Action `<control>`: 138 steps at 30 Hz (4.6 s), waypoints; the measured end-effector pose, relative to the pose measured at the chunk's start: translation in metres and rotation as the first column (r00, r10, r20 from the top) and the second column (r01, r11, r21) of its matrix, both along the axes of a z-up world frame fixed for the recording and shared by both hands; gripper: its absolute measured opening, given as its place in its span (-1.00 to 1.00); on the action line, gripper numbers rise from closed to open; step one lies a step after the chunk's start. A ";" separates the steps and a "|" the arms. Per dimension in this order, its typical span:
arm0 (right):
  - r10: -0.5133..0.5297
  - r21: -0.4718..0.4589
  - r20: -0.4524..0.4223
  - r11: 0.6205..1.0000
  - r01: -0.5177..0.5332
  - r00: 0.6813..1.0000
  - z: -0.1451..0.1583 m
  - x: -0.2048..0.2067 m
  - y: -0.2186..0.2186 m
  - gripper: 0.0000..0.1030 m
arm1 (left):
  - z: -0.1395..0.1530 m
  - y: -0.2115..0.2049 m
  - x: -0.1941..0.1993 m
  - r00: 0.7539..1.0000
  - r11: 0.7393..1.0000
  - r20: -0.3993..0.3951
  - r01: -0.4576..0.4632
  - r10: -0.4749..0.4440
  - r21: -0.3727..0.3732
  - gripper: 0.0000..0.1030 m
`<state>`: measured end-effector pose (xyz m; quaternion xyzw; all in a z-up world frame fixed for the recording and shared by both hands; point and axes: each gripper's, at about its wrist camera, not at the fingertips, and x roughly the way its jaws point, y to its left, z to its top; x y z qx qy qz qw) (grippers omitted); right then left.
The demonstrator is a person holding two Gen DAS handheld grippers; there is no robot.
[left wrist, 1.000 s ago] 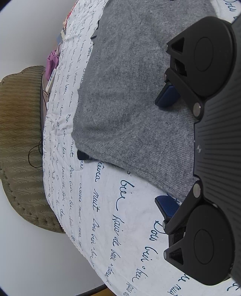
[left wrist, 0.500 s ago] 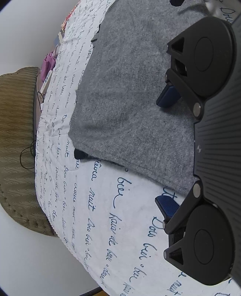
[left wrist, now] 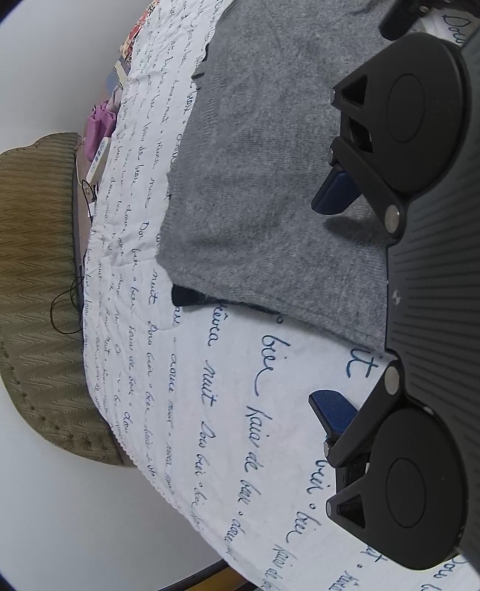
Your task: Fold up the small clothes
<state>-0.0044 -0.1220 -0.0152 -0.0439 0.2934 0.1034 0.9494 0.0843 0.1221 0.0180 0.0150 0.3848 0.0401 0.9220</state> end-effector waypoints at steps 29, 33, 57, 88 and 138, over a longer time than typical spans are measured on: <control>0.104 0.000 -0.004 0.995 -0.104 0.995 0.001 -0.015 0.043 1.00 | 0.013 0.003 0.002 1.000 0.999 0.020 0.002 -0.003 0.047 0.99; 0.115 -0.003 -0.006 0.993 -0.115 0.993 0.000 -0.015 0.048 1.00 | 0.013 0.004 0.004 1.000 0.999 0.019 0.002 -0.003 0.050 0.99; 0.172 -0.091 0.013 0.981 -0.170 0.985 -0.006 -0.020 0.078 1.00 | 0.015 0.010 0.026 1.000 0.999 0.004 0.030 -0.030 0.032 0.98; 0.412 -0.660 0.275 0.738 -0.141 0.869 -0.042 -0.001 0.204 0.97 | -0.029 0.076 0.187 0.974 0.696 -0.129 0.037 -0.184 -0.717 0.41; -0.140 -0.094 0.304 0.980 0.176 0.942 0.012 -0.033 -0.073 -0.85 | 0.042 -0.316 0.109 0.951 0.948 0.005 0.308 -0.309 -0.079 -0.77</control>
